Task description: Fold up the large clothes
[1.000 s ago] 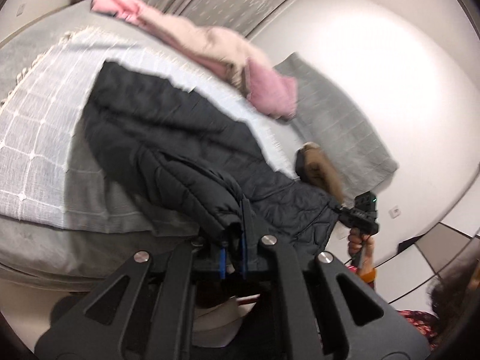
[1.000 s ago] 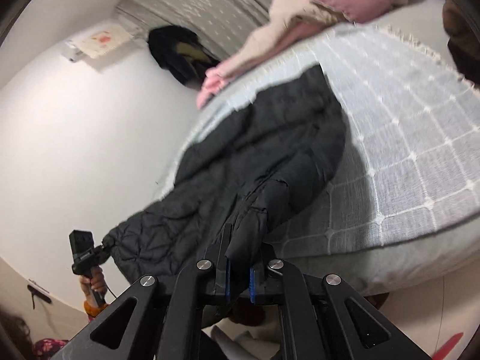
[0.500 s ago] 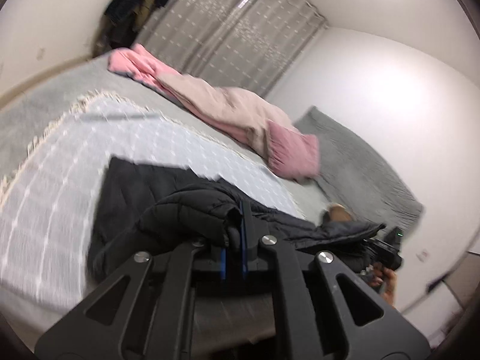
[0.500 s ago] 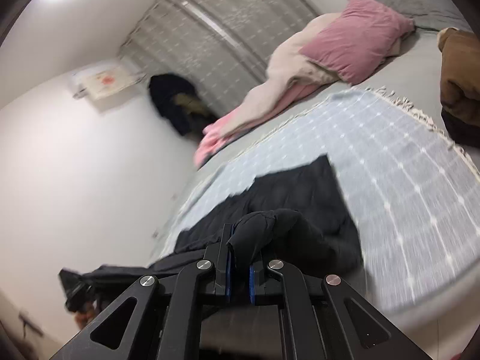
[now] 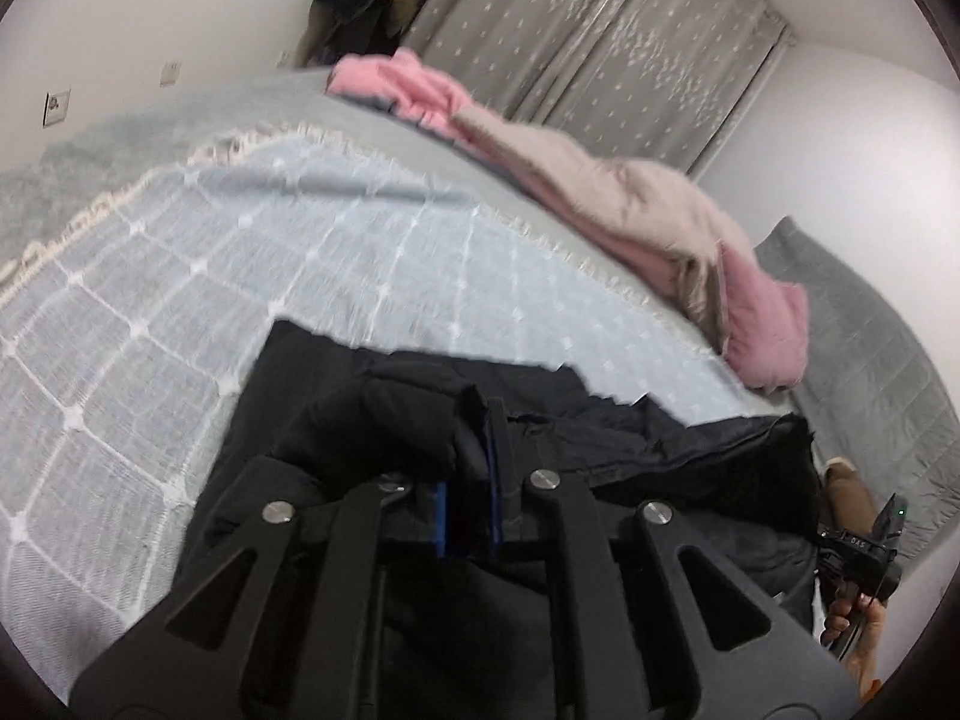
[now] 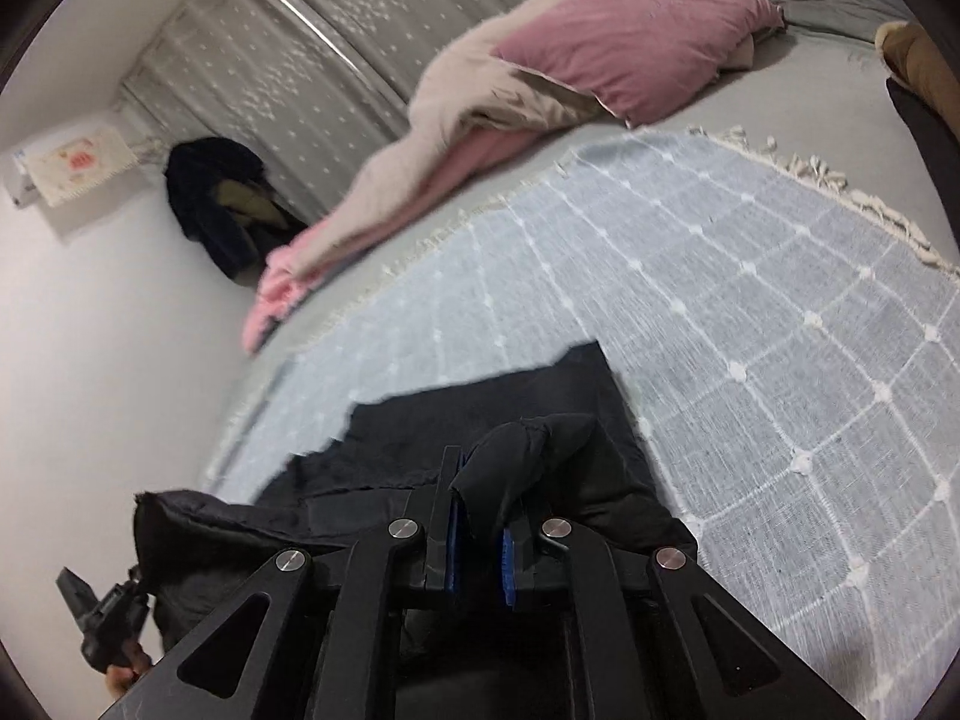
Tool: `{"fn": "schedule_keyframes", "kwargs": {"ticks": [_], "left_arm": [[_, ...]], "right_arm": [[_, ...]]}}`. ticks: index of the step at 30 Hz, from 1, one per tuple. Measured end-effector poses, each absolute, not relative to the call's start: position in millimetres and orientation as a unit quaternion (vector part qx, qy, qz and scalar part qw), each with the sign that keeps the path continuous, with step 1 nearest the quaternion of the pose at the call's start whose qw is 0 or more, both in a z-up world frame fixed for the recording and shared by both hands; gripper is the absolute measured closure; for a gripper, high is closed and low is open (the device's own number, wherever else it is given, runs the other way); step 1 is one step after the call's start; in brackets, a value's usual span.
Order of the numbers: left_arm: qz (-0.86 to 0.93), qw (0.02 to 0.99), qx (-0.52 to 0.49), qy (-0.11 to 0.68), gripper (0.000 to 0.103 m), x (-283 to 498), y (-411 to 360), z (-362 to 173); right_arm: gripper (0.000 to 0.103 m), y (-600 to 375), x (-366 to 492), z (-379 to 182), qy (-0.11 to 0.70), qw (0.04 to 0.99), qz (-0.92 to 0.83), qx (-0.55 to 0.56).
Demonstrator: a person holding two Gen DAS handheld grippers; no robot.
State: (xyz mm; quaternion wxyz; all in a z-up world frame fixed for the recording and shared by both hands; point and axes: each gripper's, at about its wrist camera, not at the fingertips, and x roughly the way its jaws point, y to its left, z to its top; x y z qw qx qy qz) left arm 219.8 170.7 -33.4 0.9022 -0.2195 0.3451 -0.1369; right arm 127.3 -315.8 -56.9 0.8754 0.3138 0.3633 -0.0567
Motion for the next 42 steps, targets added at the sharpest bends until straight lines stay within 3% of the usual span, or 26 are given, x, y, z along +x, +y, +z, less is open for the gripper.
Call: {"fn": "schedule_keyframes", "kwargs": {"ticks": [3, 5, 7, 10, 16, 20, 25, 31, 37, 42], "left_arm": [[-0.138, 0.889, -0.227, 0.374, 0.068, 220.5, 169.6, -24.8], [-0.133, 0.897, -0.214, 0.364, 0.035, 204.9, 170.2, -5.8], [-0.134, 0.914, -0.182, 0.337, 0.023, 181.3, 170.3, 15.6], [-0.177, 0.911, -0.124, 0.352, 0.022, 164.8, 162.5, 25.0], [-0.298, 0.818, -0.011, 0.492, 0.022, 168.0, 102.1, -21.1], [-0.308, 0.806, 0.058, 0.502, 0.022, 176.3, 61.8, -37.7], [-0.307, 0.826, -0.001, 0.474, 0.022, 211.2, 54.1, -35.0], [-0.169, 0.891, -0.151, 0.392, 0.022, 247.9, 109.1, -37.2], [-0.049, 0.918, -0.124, 0.373, 0.022, 222.4, 166.4, -11.2], [-0.011, 0.88, -0.125, 0.458, 0.022, 214.2, 204.2, -31.7]], "right_arm": [[0.082, -313.3, 131.6, -66.9, 0.392, 0.868, -0.06, 0.298], [0.071, -312.4, 123.2, -54.9, 0.392, 0.869, -0.054, 0.297], [0.043, -305.3, 109.3, -37.2, 0.379, 0.88, -0.047, 0.281], [0.032, -283.0, 89.7, -14.4, 0.375, 0.9, -0.031, 0.22], [0.032, -211.2, 103.4, -28.9, 0.48, 0.866, 0.084, 0.111], [0.032, -161.8, 130.8, -61.8, 0.545, 0.833, 0.095, 0.023], [0.032, -152.6, 172.2, -65.2, 0.53, 0.843, 0.081, 0.037], [0.032, -191.2, 196.9, -57.9, 0.406, 0.904, 0.009, 0.13], [0.032, -246.0, 169.4, -38.0, 0.357, 0.916, -0.097, 0.155], [0.028, -293.5, 136.7, -38.6, 0.377, 0.893, -0.17, 0.179]]}}
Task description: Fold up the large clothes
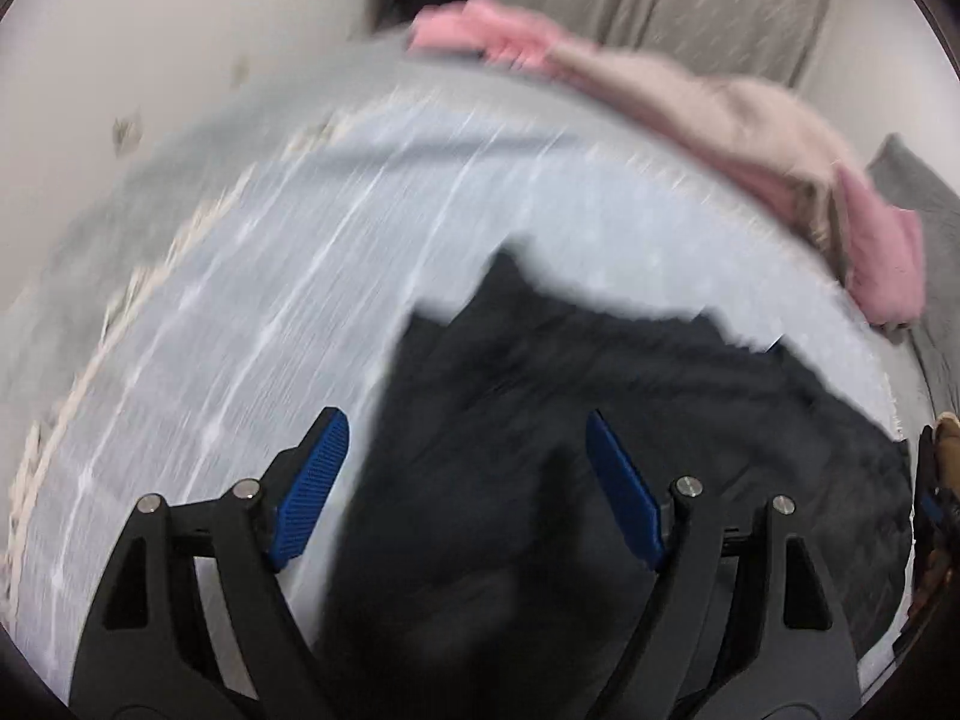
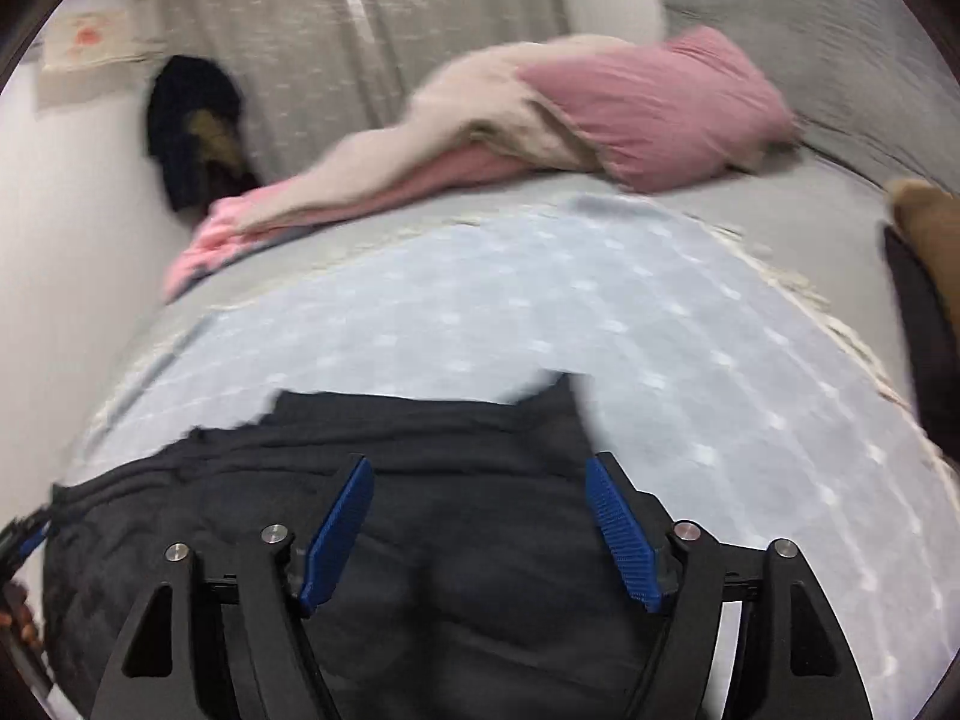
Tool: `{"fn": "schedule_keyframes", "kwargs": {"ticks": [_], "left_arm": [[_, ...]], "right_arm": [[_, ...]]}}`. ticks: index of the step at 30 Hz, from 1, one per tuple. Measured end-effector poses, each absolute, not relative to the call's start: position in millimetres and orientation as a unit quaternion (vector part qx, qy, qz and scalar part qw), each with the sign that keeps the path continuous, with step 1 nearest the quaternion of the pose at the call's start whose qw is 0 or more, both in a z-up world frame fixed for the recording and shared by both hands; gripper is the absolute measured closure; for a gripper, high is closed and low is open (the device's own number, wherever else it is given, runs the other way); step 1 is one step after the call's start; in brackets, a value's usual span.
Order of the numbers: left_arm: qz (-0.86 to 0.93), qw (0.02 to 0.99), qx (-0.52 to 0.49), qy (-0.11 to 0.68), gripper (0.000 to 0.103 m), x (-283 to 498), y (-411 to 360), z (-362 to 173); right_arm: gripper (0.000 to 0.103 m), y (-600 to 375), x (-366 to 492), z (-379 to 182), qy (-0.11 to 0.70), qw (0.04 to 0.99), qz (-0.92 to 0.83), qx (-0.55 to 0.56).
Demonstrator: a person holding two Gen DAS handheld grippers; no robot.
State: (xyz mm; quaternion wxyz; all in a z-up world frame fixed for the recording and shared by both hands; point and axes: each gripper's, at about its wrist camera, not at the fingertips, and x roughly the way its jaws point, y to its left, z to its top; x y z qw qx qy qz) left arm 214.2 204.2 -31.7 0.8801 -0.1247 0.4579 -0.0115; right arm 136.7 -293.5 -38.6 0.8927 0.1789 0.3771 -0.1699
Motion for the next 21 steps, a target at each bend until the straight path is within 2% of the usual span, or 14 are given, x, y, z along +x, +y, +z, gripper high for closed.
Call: {"fn": "schedule_keyframes", "kwargs": {"ticks": [1, 3, 4, 5, 6, 7, 9, 13, 17, 18, 19, 21], "left_arm": [[-0.027, 0.868, -0.145, 0.474, 0.022, 216.0, 212.2, -39.8], [-0.074, 0.85, -0.19, 0.486, 0.04, 215.8, 215.6, -45.7], [-0.077, 0.851, -0.19, 0.483, 0.056, 214.9, 214.0, -44.3], [-0.078, 0.859, -0.18, 0.473, 0.089, 213.7, 210.9, -41.1], [-0.091, 0.869, -0.173, 0.454, 0.097, 213.3, 209.0, -36.3], [-0.095, 0.873, -0.176, 0.444, 0.097, 215.8, 204.4, -33.0], [-0.112, 0.892, -0.193, 0.392, 0.098, 215.4, 206.1, -18.2], [-0.091, 0.926, -0.185, 0.316, 0.097, 228.4, 204.1, -14.4], [0.003, 0.912, -0.145, 0.385, 0.087, 249.9, 202.9, -54.0], [0.008, 0.911, -0.145, 0.386, 0.087, 248.0, 202.0, -51.0], [0.025, 0.919, -0.135, 0.369, 0.087, 239.8, 198.7, -36.5], [0.037, 0.937, -0.111, 0.33, 0.074, 221.7, 188.8, -9.4]], "right_arm": [[0.028, -303.5, 133.0, -41.8, 0.389, 0.883, -0.18, 0.189], [0.028, -318.9, 122.2, -59.7, 0.428, 0.854, -0.168, 0.242], [0.034, -321.4, 120.0, -62.7, 0.439, 0.846, -0.148, 0.265], [0.047, -322.8, 120.4, -69.5, 0.444, 0.839, -0.113, 0.292], [0.082, -321.1, 121.9, -71.1, 0.446, 0.839, -0.096, 0.297], [0.089, -318.2, 124.5, -68.3, 0.438, 0.847, -0.089, 0.288], [0.095, -310.4, 131.4, -53.2, 0.408, 0.871, -0.091, 0.257], [0.096, -310.2, 144.3, -36.3, 0.34, 0.905, -0.099, 0.238], [0.092, -300.5, 167.8, -66.2, 0.367, 0.899, -0.152, 0.186], [0.086, -293.6, 172.7, -73.7, 0.385, 0.893, -0.168, 0.16], [0.084, -289.6, 167.3, -71.6, 0.387, 0.893, -0.179, 0.143], [0.081, -276.4, 160.2, -50.9, 0.37, 0.9, -0.201, 0.109]]}}
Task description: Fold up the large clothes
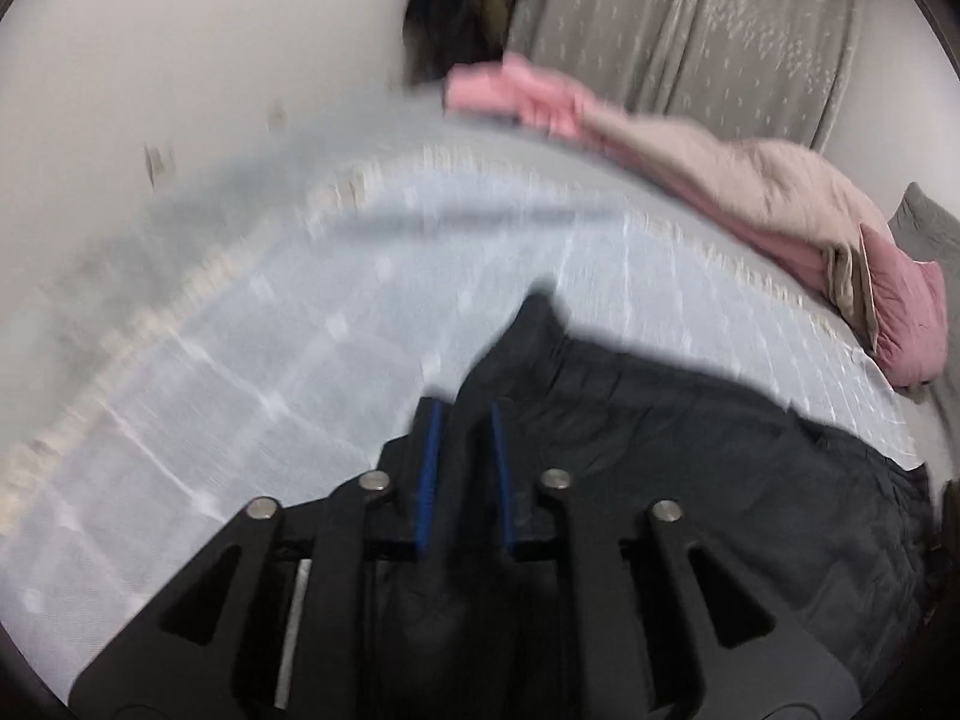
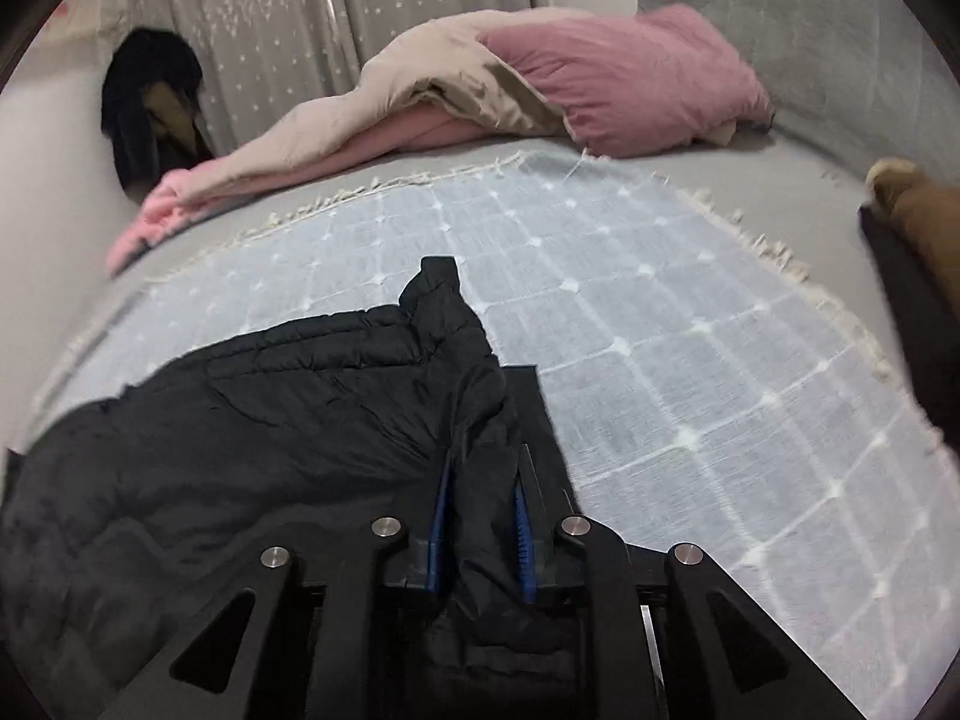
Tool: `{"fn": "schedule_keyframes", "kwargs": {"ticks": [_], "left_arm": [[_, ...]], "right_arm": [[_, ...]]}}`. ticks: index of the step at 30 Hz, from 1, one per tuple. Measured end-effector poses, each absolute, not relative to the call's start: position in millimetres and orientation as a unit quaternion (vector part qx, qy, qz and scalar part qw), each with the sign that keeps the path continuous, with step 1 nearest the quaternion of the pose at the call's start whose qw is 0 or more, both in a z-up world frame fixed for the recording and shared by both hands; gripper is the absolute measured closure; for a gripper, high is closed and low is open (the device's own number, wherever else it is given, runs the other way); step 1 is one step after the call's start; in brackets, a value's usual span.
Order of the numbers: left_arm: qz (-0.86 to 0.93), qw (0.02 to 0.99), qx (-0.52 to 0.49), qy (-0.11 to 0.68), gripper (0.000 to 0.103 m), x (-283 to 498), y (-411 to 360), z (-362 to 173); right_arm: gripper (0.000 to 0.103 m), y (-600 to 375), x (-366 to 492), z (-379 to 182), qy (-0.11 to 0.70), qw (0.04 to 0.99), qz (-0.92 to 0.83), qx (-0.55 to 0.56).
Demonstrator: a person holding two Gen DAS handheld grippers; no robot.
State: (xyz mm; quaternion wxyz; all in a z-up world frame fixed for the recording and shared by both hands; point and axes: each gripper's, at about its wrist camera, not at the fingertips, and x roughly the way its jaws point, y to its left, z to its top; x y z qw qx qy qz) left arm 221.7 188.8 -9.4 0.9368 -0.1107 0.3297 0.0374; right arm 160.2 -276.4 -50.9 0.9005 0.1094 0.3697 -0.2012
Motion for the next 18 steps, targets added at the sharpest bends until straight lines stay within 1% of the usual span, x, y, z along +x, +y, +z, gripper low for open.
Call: {"fn": "schedule_keyframes", "kwargs": {"ticks": [1, 2, 3, 4, 5, 7, 10, 13, 15, 18], "left_arm": [[0.03, 0.945, -0.102, 0.308, 0.059, 210.6, 181.6, 3.8], [0.013, 0.952, -0.098, 0.29, 0.047, 198.2, 171.4, 15.1], [-0.014, 0.956, -0.097, 0.277, 0.043, 187.1, 159.1, 20.8], [-0.04, 0.956, -0.094, 0.275, 0.04, 179.8, 147.5, 19.9], [-0.061, 0.954, -0.088, 0.281, 0.037, 176.6, 136.0, 17.1], [-0.101, 0.944, -0.067, 0.308, 0.034, 173.0, 108.3, 4.2], [-0.117, 0.921, -0.033, 0.369, 0.034, 181.7, 83.6, -26.2], [-0.069, 0.918, -0.048, 0.388, 0.034, 190.9, 119.3, -45.9], [-0.024, 0.915, -0.083, 0.395, 0.034, 194.6, 166.6, -52.5], [0.039, 0.909, -0.075, 0.409, 0.034, 191.9, 205.3, -57.3]], "right_arm": [[0.073, -268.9, 156.0, -41.0, 0.356, 0.906, -0.202, 0.104], [0.066, -259.9, 148.9, -28.9, 0.336, 0.916, -0.195, 0.105], [0.05, -249.1, 142.2, -19.5, 0.317, 0.925, -0.177, 0.11], [0.041, -238.6, 140.3, -16.0, 0.307, 0.931, -0.159, 0.115], [0.041, -224.3, 138.5, -12.7, 0.305, 0.935, -0.134, 0.119], [0.041, -190.1, 142.6, -17.1, 0.323, 0.936, -0.068, 0.119], [0.041, -156.6, 153.9, -37.2, 0.36, 0.927, -0.015, 0.108], [0.041, -177.3, 154.3, -57.4, 0.384, 0.917, -0.052, 0.096], [0.041, -220.1, 145.8, -69.4, 0.389, 0.908, -0.088, 0.125], [0.041, -283.6, 127.0, -84.2, 0.398, 0.886, -0.171, 0.167]]}}
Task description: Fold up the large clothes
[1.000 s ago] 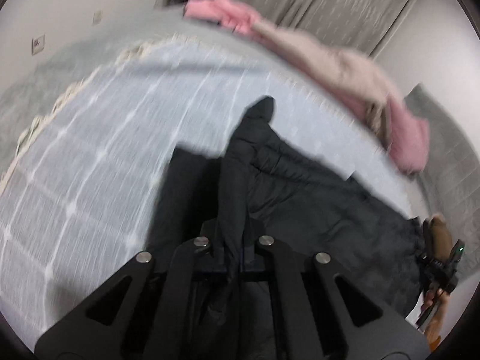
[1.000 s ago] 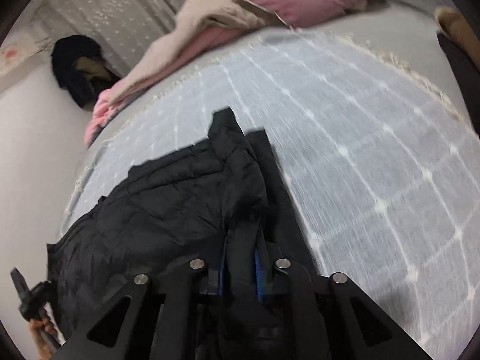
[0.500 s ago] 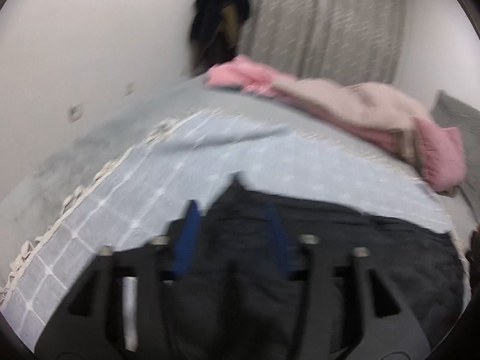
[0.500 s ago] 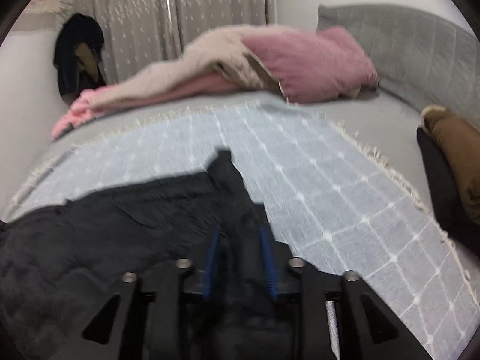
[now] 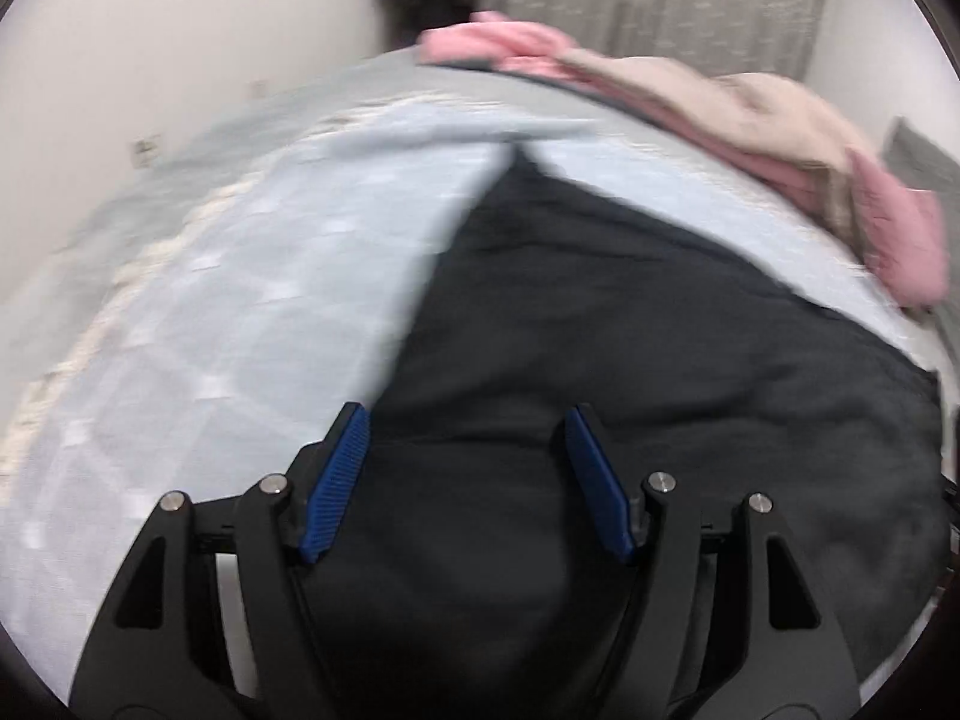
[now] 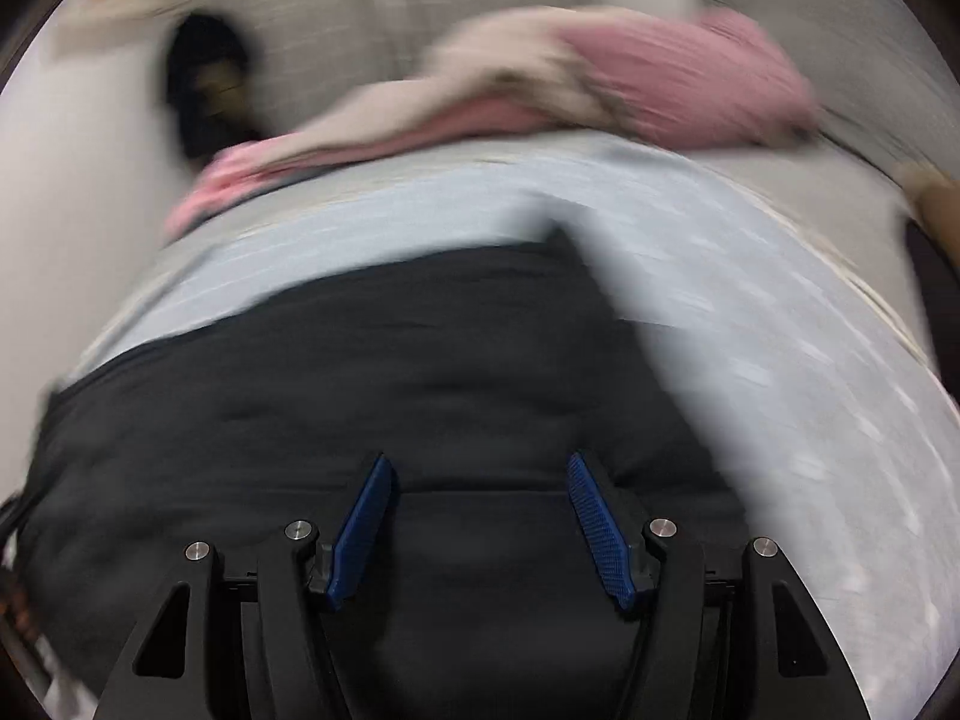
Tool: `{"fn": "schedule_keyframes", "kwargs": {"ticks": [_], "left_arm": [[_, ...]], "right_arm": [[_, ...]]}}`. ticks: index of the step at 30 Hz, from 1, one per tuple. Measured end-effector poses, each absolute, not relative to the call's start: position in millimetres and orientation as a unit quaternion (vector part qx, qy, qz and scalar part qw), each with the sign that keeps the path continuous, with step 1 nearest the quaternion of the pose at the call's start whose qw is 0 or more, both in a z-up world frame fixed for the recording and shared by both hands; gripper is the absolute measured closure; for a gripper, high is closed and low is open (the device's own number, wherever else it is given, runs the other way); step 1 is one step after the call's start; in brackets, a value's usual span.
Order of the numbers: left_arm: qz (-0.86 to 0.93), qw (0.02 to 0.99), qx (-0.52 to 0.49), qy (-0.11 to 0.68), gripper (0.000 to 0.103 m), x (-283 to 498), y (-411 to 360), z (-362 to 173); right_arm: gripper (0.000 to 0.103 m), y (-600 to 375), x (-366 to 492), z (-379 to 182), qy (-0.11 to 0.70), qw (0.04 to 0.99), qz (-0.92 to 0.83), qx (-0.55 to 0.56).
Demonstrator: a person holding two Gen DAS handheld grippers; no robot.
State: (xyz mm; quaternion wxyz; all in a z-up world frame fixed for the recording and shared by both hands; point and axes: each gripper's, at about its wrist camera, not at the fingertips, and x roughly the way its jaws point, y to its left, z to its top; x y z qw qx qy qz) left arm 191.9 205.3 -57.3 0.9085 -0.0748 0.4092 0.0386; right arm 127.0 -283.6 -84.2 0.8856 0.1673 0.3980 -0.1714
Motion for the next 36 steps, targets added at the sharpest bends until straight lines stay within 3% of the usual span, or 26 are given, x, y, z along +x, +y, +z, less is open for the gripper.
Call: {"fn": "schedule_keyframes", "kwargs": {"ticks": [4, 7, 10, 15, 28, 33, 36], "left_arm": [[0.046, 0.897, -0.144, 0.415, 0.033, 169.2, 242.0, -48.2], [0.027, 0.886, -0.21, 0.412, 0.013, 143.1, 255.3, -31.6], [0.008, 0.868, -0.257, 0.425, 0.008, 128.2, 257.3, -25.9], [-0.009, 0.825, -0.317, 0.467, 0.007, 102.3, 252.4, -43.9], [-0.06, 0.776, -0.401, 0.483, 0.008, 96.7, 209.9, -103.8], [-0.057, 0.795, -0.406, 0.446, 0.023, 110.1, 201.8, -106.1], [-0.051, 0.791, -0.443, 0.419, 0.044, 123.2, 206.6, -113.0]], "right_arm": [[0.04, -323.6, 95.3, -77.7, 0.395, 0.865, -0.199, 0.238], [0.04, -309.3, 79.3, -52.0, 0.374, 0.879, -0.171, 0.241], [0.036, -285.4, 71.2, -33.7, 0.371, 0.894, -0.142, 0.205], [0.031, -226.7, 69.4, -20.9, 0.381, 0.909, -0.095, 0.137], [0.03, -157.4, 95.4, -43.6, 0.417, 0.906, -0.047, 0.051], [0.03, -145.5, 99.4, -46.7, 0.416, 0.907, -0.044, 0.038], [0.03, -141.5, 105.1, -48.0, 0.416, 0.908, -0.047, 0.038]]}}
